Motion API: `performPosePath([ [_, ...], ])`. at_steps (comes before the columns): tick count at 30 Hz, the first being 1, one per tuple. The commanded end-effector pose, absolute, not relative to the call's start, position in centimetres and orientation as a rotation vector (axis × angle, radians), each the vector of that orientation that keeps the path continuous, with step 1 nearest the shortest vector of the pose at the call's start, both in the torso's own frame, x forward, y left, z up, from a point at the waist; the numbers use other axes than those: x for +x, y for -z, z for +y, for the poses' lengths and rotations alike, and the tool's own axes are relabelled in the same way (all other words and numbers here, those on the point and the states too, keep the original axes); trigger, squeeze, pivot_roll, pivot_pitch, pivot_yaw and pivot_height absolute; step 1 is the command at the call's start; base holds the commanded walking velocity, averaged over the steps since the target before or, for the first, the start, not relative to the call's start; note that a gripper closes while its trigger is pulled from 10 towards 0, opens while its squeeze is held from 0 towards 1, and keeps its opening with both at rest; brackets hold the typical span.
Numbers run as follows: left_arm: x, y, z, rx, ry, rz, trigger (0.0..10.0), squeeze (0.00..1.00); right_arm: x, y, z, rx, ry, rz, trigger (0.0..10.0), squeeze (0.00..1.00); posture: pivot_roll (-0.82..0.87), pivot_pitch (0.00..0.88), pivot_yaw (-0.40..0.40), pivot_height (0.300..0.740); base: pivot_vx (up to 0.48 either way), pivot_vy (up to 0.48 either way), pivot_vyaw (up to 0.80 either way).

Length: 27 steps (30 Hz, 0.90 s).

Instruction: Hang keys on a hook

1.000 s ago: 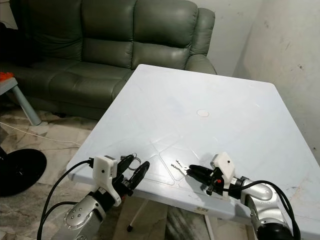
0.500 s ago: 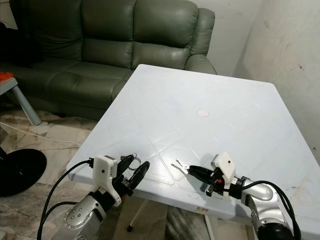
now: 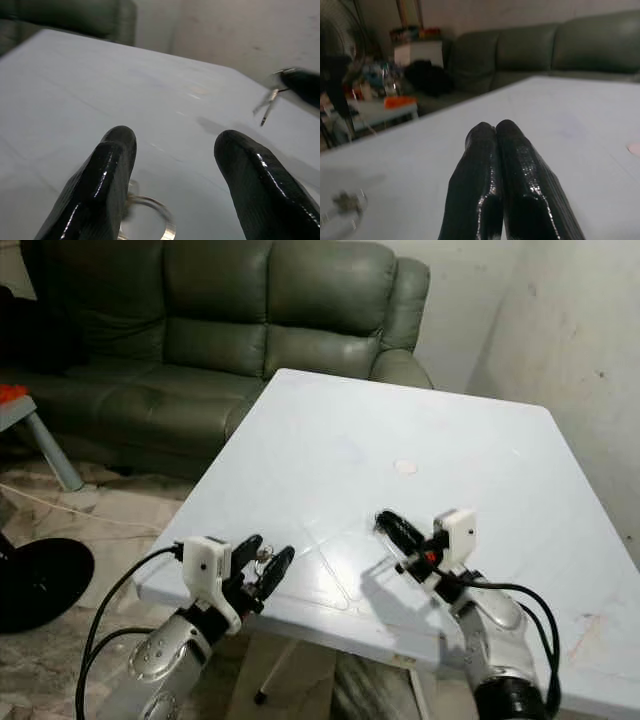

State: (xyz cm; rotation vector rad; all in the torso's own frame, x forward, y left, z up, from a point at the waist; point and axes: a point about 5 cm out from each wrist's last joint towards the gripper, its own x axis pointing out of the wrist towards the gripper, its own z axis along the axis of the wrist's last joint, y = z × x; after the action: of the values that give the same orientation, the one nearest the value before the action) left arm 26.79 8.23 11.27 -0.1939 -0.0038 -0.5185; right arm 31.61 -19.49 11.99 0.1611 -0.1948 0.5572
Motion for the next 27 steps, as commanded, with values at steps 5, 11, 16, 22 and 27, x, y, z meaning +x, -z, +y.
performPosePath([
  [5, 29.2, -11.9, 10.3, -0.160, 0.411, -0.023, 10.0, 0.00, 31.7, -12.9, -19.7, 0.111, -0.306, -0.233, 10.0, 0.00, -0.03, 0.000, -0.045, 0.740, 0.000, 0.000, 0.00],
  [11, 31.1, -13.1, 12.7, -0.194, 0.296, -0.056, 10.0, 0.00, 31.3, -13.1, -19.4, 0.075, -0.076, -0.182, 10.0, 0.00, -0.05, 0.000, -0.034, 0.740, 0.000, 0.000, 0.00],
  [16, 32.2, -13.9, 13.9, -0.232, 0.225, -0.075, 10.0, 0.00, 30.5, -13.4, -18.5, 0.063, 0.006, -0.168, 10.0, 0.00, -0.05, 0.000, -0.035, 0.740, 0.000, 0.000, 0.00],
  [22, 33.2, -14.5, 14.3, -0.240, 0.221, -0.092, 10.0, 0.00, 29.7, -13.4, -18.1, 0.056, 0.062, -0.169, 10.0, 0.00, -0.05, 0.000, -0.030, 0.740, 0.000, 0.000, 0.00],
  [27, 34.4, -14.7, 14.2, -0.233, 0.236, -0.085, 10.0, 0.00, 29.3, -12.7, -17.6, 0.022, 0.061, -0.130, 10.0, 0.00, -0.06, 0.000, -0.022, 0.740, 0.000, 0.000, 0.00],
])
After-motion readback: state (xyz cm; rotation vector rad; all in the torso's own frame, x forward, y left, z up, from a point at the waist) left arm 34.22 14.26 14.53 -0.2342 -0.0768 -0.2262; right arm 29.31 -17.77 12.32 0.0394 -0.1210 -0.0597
